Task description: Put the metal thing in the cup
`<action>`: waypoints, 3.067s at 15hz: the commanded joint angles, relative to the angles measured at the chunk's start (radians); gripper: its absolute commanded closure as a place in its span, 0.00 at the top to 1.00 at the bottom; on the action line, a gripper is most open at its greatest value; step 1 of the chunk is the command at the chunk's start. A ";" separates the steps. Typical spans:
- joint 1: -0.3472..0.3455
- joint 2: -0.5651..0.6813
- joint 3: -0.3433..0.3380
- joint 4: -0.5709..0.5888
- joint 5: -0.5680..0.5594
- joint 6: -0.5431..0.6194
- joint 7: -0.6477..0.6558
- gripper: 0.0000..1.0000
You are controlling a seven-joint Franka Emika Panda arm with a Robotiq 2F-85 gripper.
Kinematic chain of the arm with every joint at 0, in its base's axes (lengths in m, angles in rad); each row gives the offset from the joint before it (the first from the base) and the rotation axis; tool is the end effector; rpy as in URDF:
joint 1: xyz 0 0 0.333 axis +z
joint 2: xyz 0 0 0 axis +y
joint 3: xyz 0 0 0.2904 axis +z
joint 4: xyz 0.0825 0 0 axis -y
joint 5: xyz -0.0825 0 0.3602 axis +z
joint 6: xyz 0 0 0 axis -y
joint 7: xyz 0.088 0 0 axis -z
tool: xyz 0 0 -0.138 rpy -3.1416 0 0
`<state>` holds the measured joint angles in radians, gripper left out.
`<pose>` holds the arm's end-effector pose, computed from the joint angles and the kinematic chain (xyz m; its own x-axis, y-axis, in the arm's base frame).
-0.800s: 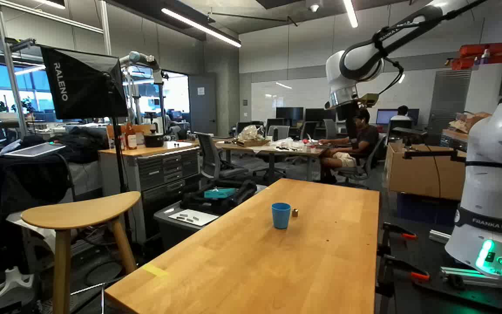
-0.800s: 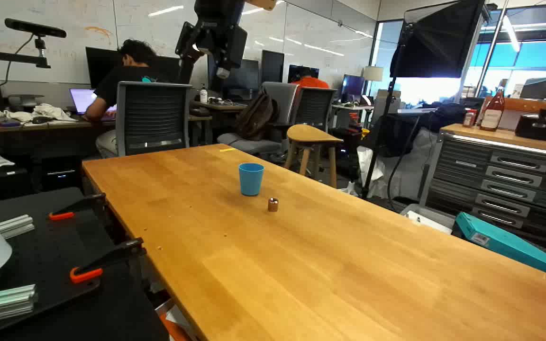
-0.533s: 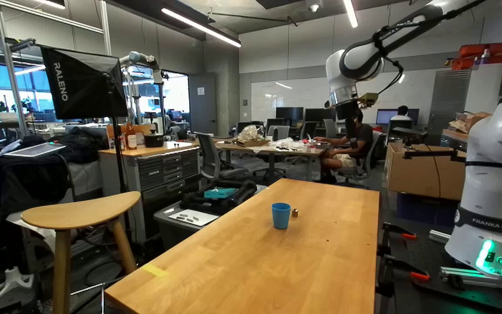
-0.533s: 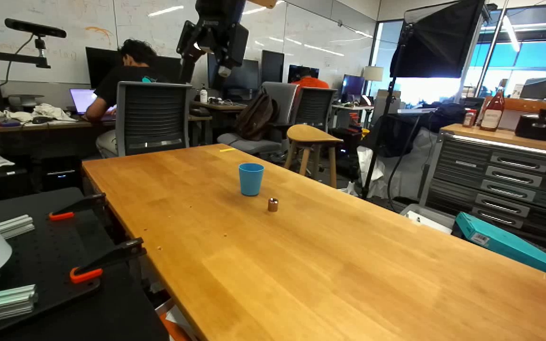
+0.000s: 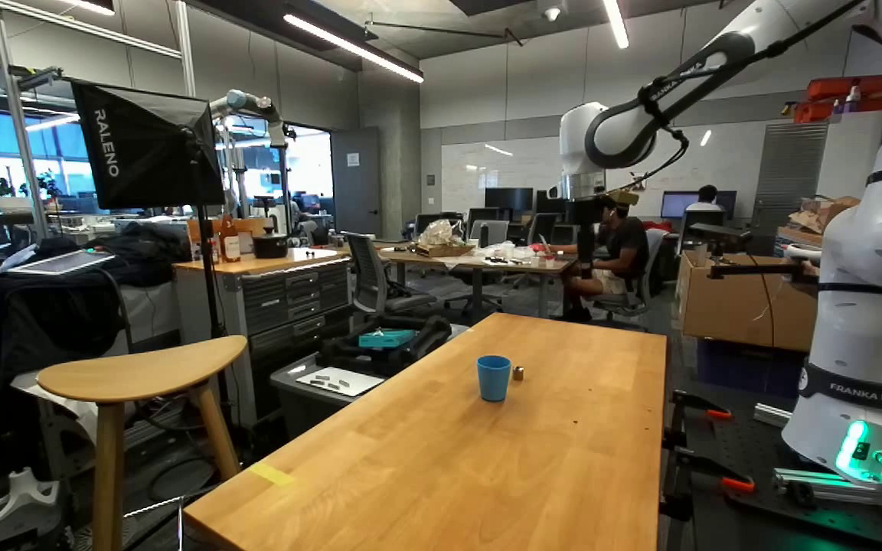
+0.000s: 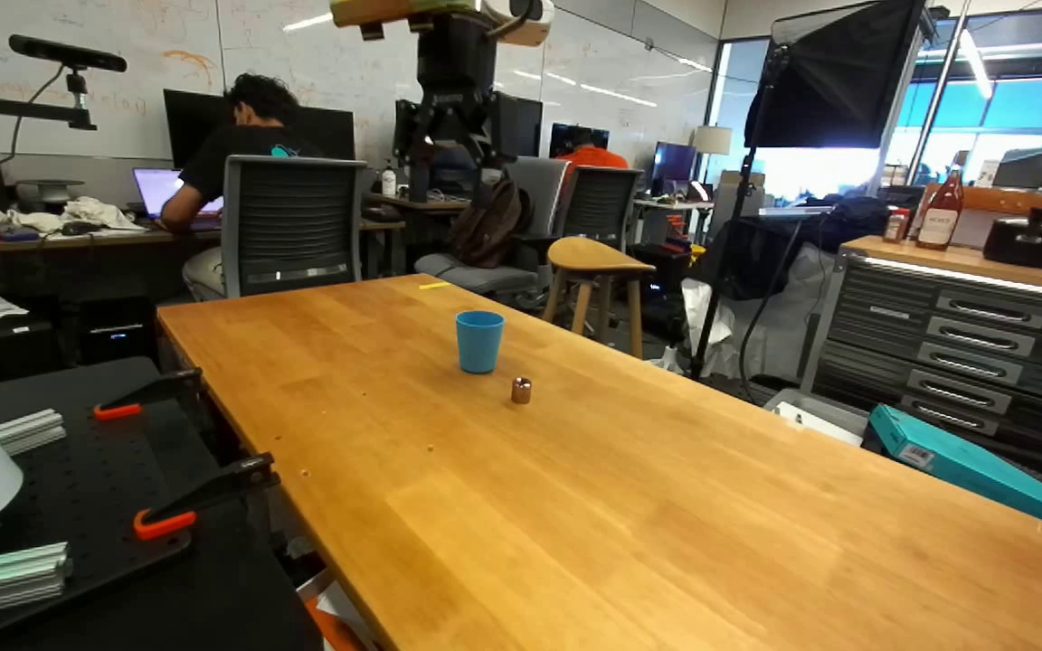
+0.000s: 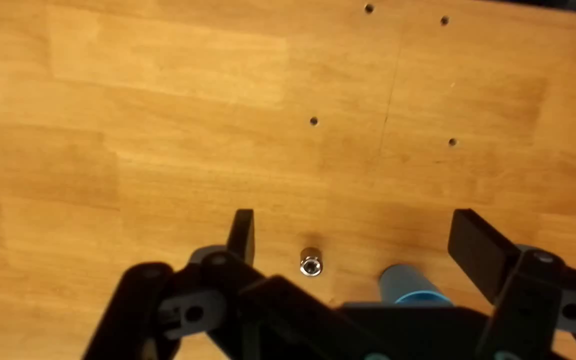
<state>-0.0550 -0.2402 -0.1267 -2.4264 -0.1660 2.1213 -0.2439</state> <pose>0.4232 -0.0887 0.3503 0.9838 0.1531 -0.0932 0.1611 -0.9833 0.0850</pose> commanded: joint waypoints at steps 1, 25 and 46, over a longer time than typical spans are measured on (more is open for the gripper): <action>-0.017 0.201 0.021 0.063 -0.057 0.200 0.093 1.00; 0.005 0.734 0.042 0.284 0.081 0.502 0.235 1.00; 0.028 0.843 0.002 0.349 0.063 0.569 0.310 0.75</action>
<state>-0.0370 0.5578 -0.1090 -2.1164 -0.0953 2.6617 0.0444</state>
